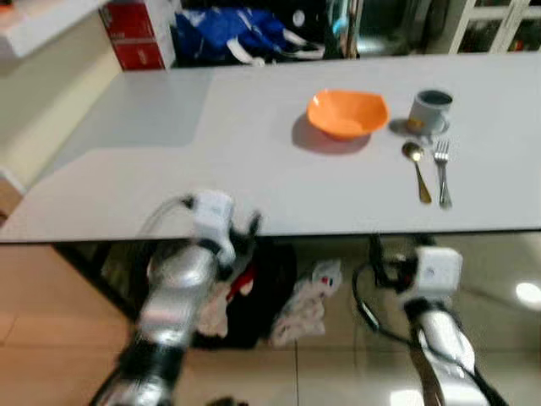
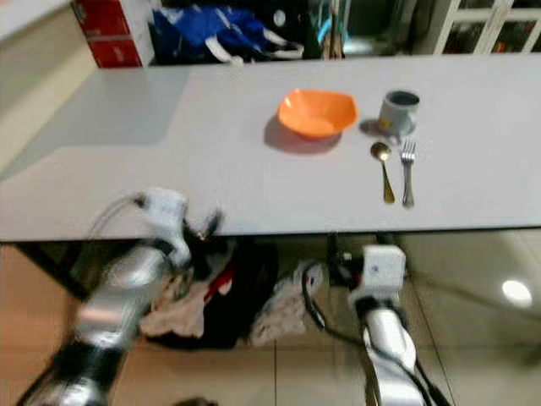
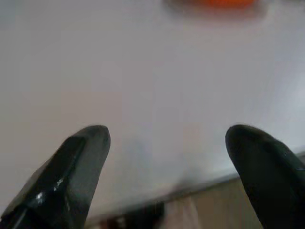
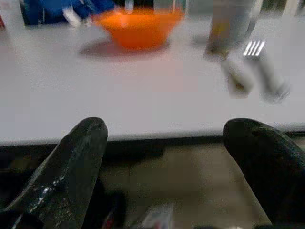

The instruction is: Setting the table

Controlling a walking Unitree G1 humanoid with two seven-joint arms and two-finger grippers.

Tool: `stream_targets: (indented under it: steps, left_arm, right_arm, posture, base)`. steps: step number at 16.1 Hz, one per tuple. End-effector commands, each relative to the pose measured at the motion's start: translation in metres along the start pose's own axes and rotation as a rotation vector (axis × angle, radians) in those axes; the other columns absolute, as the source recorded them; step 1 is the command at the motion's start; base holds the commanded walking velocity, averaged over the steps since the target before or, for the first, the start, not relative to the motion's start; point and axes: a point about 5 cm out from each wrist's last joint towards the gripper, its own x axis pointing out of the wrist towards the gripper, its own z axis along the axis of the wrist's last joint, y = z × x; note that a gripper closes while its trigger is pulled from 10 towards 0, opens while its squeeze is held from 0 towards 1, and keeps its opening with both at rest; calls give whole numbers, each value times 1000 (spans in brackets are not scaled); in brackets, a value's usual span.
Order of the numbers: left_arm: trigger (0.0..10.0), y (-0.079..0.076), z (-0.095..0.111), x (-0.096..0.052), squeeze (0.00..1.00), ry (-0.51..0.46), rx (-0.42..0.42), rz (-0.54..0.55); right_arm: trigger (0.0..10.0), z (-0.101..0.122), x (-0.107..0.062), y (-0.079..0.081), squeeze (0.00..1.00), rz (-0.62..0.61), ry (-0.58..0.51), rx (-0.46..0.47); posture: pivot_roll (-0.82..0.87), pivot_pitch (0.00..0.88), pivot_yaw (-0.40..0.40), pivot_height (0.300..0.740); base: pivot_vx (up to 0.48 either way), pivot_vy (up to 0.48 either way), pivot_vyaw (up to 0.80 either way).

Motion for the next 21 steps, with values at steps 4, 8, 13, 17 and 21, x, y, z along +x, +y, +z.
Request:
stream_targets:
  steps: [4, 8, 13, 17, 21]
  left_arm:
    - [10000, 16, -56, 12, 0, 268, -152, 152]
    - [10000, 24, -69, 8, 0, 294, -7, 198]
    - [10000, 20, 9, 6, 0, -232, 116, 136]
    - [10000, 19, 36, -22, 0, -364, 103, 73]
    - [10000, 13, 31, -33, 0, -330, 67, 36]
  right_arm:
    - [10000, -60, 26, 8, 0, 84, 376, 13]
    - [10000, -77, 18, 7, 0, 87, 437, -20]
    - [10000, -8, 13, -14, 0, -53, -109, -107]
    - [10000, 22, -17, -17, 0, -88, -239, -77]
    - [10000, 23, -27, -14, 0, -92, -200, -52]
  posture:
    - [-156, 0, 77, 727]
    - [-138, 0, 68, 727]
    - [-157, 0, 65, 727]
    - [-155, 0, 65, 727]
    - [-147, 0, 60, 727]
  base:
    - [0, 0, 0]
    - [0, 0, 0]
    - [0, 0, 0]
    - [0, 0, 0]
    - [0, 0, 0]
